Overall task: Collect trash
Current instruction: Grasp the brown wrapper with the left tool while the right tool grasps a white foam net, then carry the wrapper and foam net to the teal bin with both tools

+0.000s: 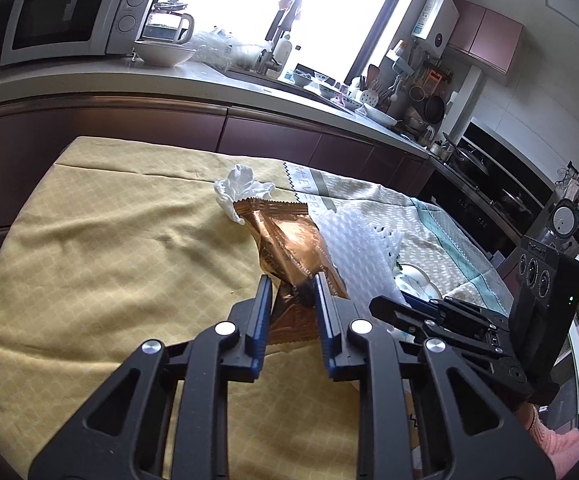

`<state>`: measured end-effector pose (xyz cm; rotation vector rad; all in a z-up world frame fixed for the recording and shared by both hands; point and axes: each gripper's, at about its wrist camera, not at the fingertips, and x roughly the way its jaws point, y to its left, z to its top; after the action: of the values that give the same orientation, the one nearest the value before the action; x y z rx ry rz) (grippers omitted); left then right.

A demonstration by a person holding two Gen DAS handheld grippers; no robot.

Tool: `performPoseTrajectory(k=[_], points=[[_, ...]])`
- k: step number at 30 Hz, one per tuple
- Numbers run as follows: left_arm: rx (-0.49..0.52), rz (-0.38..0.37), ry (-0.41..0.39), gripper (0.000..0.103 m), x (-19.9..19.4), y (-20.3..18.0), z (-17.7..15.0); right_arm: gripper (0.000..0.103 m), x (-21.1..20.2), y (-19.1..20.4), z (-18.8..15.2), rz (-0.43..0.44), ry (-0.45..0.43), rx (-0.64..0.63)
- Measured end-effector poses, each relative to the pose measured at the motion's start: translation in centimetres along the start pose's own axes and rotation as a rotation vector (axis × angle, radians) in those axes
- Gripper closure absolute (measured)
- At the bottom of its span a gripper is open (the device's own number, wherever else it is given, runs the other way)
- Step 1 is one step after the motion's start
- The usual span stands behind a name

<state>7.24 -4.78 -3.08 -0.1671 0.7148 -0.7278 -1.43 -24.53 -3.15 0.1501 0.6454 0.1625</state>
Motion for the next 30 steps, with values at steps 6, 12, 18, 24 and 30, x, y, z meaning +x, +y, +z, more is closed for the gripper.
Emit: performPoseTrajectory(k=[6,12,18,24,30], points=[[-0.011,0.058,-0.038,0.085,-3.3,2.1,-0.2,0.091,-1.6,1.2,1.0,0.037,-0.029,-0.024],[-0.034,0.111,-0.082,0.086,-7.4,5.2,-0.6,0.091,-2.3,3.8,2.2,0.120,-0.045,-0.054],[-0.067,0.220,-0.148,0.086,-12.5,8.4,-1.1,0.091,-0.3,8.1,3.0,0.245,-0.010,-0.089],[-0.118,0.324,-0.187,0.086,-17.0,12.1,-1.8,0.091,2.6,12.4,3.8,0.344,0.027,-0.125],[-0.168,0.418,-0.194,0.086,-19.9,15.8,-2.8,0.091,5.3,16.3,4.5,0.433,0.072,-0.143]])
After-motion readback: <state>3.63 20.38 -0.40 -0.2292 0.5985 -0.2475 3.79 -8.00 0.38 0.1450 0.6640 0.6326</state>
